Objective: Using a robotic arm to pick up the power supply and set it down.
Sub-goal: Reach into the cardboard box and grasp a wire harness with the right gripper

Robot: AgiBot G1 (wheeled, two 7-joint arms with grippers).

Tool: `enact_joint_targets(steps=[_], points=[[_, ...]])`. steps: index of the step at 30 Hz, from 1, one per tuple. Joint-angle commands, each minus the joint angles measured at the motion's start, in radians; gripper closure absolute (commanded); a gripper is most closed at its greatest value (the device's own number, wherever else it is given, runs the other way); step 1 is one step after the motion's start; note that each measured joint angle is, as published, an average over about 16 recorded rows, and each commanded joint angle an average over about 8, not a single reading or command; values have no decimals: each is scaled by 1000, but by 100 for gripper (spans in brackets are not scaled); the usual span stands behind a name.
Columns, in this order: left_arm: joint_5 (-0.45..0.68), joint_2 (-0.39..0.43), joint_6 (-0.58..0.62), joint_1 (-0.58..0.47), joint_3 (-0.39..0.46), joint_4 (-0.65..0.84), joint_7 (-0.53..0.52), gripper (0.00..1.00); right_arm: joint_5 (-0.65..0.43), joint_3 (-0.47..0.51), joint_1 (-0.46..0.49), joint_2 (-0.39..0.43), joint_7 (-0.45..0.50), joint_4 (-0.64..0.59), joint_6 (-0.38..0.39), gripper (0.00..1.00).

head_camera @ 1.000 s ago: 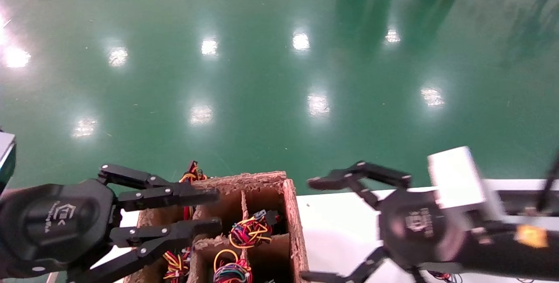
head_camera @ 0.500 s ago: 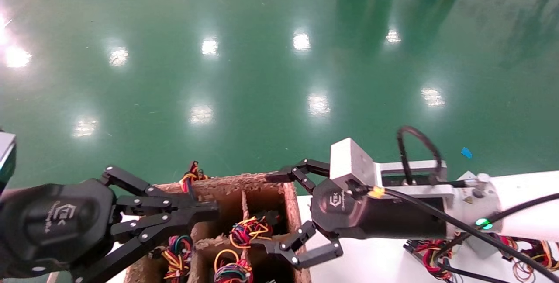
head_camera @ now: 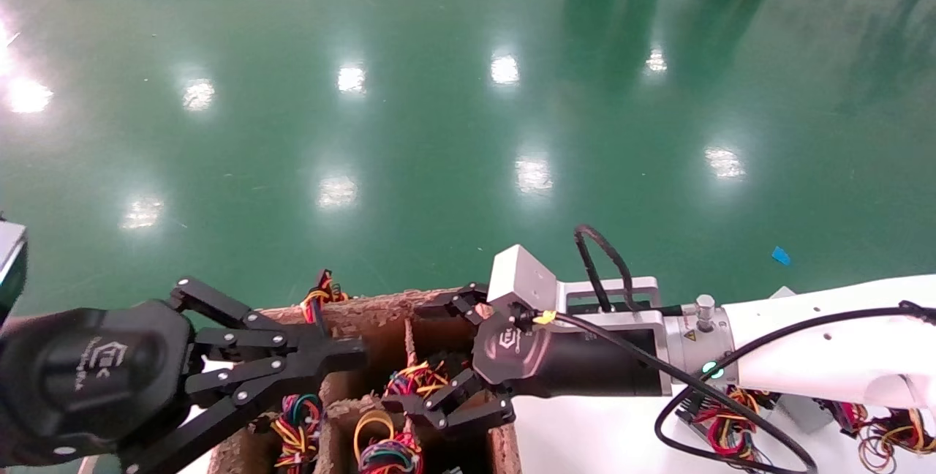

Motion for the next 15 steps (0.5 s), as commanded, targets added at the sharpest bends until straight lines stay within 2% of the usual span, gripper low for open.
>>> enact_joint_targets(steps=[1,15], points=[[0,0,0,0,0,0,0,100,-9,-4,-2,-7,-2,-10,10,100],[0,0,0,0,0,0,0,100,-5,1,-22,12,-19,-13,6,100]])
